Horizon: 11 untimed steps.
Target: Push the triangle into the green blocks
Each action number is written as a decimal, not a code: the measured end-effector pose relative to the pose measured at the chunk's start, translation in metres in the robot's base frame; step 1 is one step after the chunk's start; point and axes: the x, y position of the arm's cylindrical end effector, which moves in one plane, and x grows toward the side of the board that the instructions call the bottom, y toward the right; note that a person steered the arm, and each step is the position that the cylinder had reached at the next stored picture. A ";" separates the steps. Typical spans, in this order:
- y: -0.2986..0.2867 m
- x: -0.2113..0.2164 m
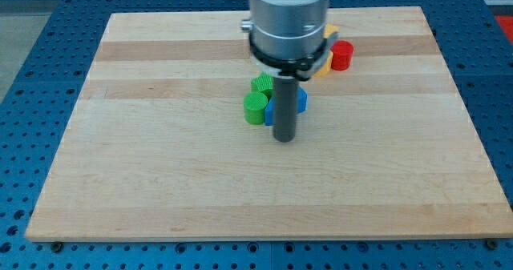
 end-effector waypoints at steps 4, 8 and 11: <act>0.014 -0.017; -0.041 -0.031; -0.038 -0.039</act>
